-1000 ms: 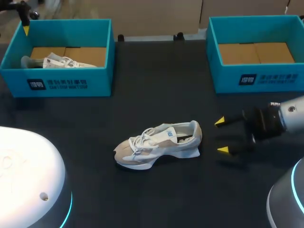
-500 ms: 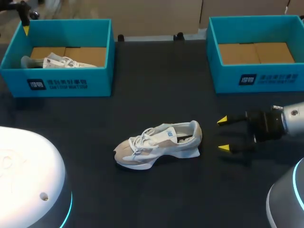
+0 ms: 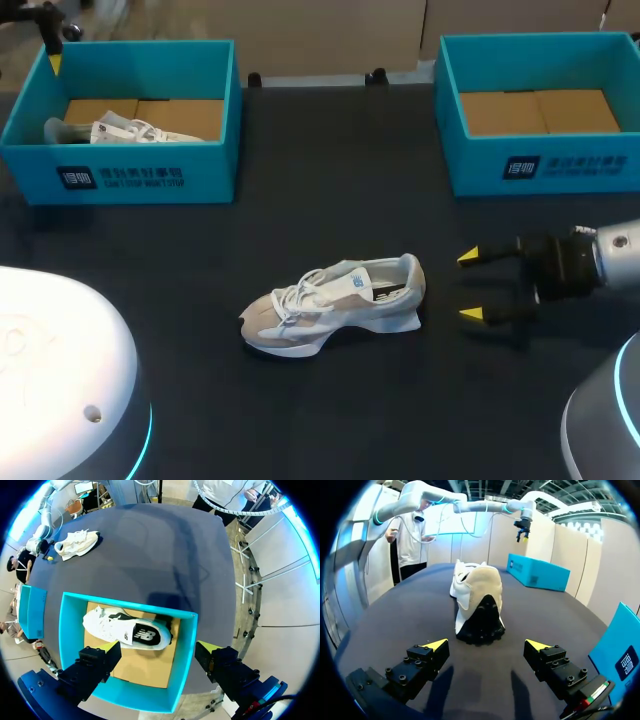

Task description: Take the shoe out of the shoebox, open the shoe tongue, remove and reinsert the insole, then place the shoe into the shoebox

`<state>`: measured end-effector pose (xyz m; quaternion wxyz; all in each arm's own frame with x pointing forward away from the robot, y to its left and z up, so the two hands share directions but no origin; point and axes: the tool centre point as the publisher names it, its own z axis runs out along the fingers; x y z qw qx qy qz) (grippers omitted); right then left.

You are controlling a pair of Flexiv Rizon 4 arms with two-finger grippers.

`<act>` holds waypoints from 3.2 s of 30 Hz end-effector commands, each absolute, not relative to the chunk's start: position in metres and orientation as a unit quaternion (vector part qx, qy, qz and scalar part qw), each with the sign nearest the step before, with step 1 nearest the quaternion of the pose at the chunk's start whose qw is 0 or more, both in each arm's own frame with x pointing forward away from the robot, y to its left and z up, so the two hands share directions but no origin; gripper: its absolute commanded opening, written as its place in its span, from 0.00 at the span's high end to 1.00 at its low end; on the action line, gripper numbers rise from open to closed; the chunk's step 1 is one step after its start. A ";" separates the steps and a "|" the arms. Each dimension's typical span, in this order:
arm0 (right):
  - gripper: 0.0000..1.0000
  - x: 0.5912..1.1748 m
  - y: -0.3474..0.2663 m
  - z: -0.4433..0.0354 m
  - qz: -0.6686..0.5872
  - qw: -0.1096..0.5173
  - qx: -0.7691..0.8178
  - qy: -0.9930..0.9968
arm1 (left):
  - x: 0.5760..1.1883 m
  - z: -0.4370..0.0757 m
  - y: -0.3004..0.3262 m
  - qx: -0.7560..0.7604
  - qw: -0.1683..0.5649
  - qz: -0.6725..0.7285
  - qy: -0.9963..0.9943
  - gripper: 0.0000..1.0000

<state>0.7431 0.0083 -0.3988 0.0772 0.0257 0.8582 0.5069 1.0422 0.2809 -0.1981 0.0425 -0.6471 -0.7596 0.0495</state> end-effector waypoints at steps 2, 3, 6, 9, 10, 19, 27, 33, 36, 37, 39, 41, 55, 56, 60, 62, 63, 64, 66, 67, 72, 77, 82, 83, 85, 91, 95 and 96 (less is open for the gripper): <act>0.00 0.743 0.009 -0.398 0.505 0.077 0.026 0.859 | 1.043 -0.198 0.281 -0.648 0.043 0.049 -0.759 0.00; 0.00 0.743 0.009 -0.398 0.505 0.077 0.026 0.859 | 1.043 -0.198 0.281 -0.648 0.043 0.049 -0.759 0.00; 0.00 0.743 0.009 -0.398 0.505 0.077 0.026 0.859 | 1.043 -0.198 0.281 -0.648 0.043 0.049 -0.759 0.00; 0.00 0.748 0.018 -0.397 0.502 0.067 0.024 0.862 | 1.043 -0.198 0.281 -0.648 0.043 0.049 -0.759 0.00; 0.00 0.749 0.020 -0.397 0.501 0.065 0.023 0.863 | 1.043 -0.198 0.281 -0.648 0.043 0.049 -0.759 0.00; 0.00 0.754 0.046 -0.391 0.506 0.053 0.015 0.861 | 1.043 -0.198 0.281 -0.648 0.043 0.049 -0.759 0.00; 0.00 0.758 0.069 -0.392 0.508 0.020 -0.011 0.861 | 1.043 -0.198 0.281 -0.648 0.043 0.049 -0.759 0.00; 0.00 0.758 0.084 -0.395 0.513 0.002 -0.027 0.858 | 1.043 -0.198 0.281 -0.648 0.043 0.049 -0.759 0.00; 0.00 0.757 0.091 -0.397 0.510 -0.014 -0.036 0.859 | 1.043 -0.198 0.281 -0.648 0.043 0.049 -0.759 0.00; 0.00 0.756 0.092 -0.397 0.510 -0.015 -0.036 0.859 | 1.043 -0.198 0.281 -0.648 0.043 0.049 -0.759 0.00; 0.00 0.753 0.097 -0.398 0.511 -0.021 -0.040 0.859 | 1.043 -0.198 0.281 -0.648 0.043 0.049 -0.759 0.00; 0.00 0.750 0.101 -0.398 0.511 -0.023 -0.040 0.859 | 1.043 -0.198 0.281 -0.648 0.043 0.049 -0.759 0.00; 0.00 0.743 0.119 -0.409 0.533 -0.014 -0.036 0.846 | 1.043 -0.198 0.281 -0.648 0.043 0.049 -0.759 0.00; 0.00 0.742 0.120 -0.410 0.534 -0.014 -0.036 0.845 | 1.043 -0.198 0.281 -0.648 0.043 0.049 -0.759 0.00; 0.00 0.742 0.125 -0.413 0.537 -0.017 -0.039 0.842 | 1.043 -0.198 0.281 -0.648 0.043 0.049 -0.759 0.00; 0.00 0.742 0.127 -0.414 0.539 -0.018 -0.040 0.841 | 1.043 -0.198 0.281 -0.648 0.043 0.049 -0.759 0.00; 0.00 0.742 0.128 -0.415 0.540 -0.018 -0.040 0.840 | 1.043 -0.198 0.281 -0.648 0.043 0.049 -0.759 0.00; 0.00 0.742 0.128 -0.416 0.542 -0.016 -0.040 0.839 | 1.043 -0.198 0.281 -0.648 0.043 0.049 -0.759 0.00; 0.00 0.742 0.129 -0.417 0.544 -0.015 -0.040 0.838 | 1.043 -0.198 0.281 -0.648 0.043 0.049 -0.759 0.00; 0.00 0.742 0.130 -0.417 0.544 -0.015 -0.040 0.838 | 1.043 -0.198 0.281 -0.648 0.043 0.049 -0.759 0.00; 1.00 0.742 0.133 -0.415 0.545 -0.006 -0.040 0.837 | 1.043 -0.198 0.281 -0.648 0.043 0.049 -0.759 0.00; 1.00 0.739 0.132 -0.410 0.545 0.009 -0.023 0.838 | 1.043 -0.198 0.281 -0.648 0.043 0.049 -0.759 0.00; 1.00 0.740 0.123 -0.406 0.544 0.030 -0.005 0.839 | 1.043 -0.198 0.281 -0.648 0.043 0.049 -0.759 0.00; 1.00 0.741 0.121 -0.406 0.543 0.035 -0.001 0.839 | 1.043 -0.198 0.281 -0.648 0.043 0.049 -0.759 0.00; 1.00 0.741 0.118 -0.405 0.542 0.039 0.002 0.839 | 1.043 -0.198 0.281 -0.648 0.043 0.049 -0.759 0.00; 1.00 0.741 0.115 -0.407 0.541 0.044 0.008 0.840 | 1.043 -0.198 0.281 -0.648 0.043 0.049 -0.759 0.00; 1.00 0.741 0.112 -0.412 0.541 0.047 0.020 0.840 | 1.043 -0.198 0.281 -0.648 0.043 0.049 -0.759 0.00; 1.00 0.741 0.112 -0.412 0.543 0.047 0.020 0.838 | 1.043 -0.198 0.281 -0.648 0.043 0.049 -0.759 0.00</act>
